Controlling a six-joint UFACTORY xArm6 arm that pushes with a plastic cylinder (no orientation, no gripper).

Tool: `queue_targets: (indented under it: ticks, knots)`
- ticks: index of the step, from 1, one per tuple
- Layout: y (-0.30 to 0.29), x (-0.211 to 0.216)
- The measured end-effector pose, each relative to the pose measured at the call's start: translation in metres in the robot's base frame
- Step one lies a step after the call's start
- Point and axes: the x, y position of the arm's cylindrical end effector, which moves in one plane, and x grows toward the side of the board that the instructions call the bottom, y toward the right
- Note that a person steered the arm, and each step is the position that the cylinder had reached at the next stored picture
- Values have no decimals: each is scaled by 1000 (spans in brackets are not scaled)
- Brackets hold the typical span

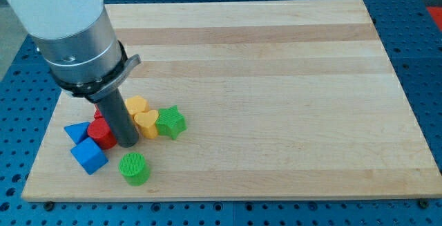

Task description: Push the green circle into the green star

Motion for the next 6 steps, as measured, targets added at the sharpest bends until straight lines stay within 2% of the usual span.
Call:
queue_targets:
  ticks: [1,3,4,5,6]
  knots:
    - [-17,39]
    - [-17,75]
    - [-3,78]
    - [21,57]
    - [31,-4]
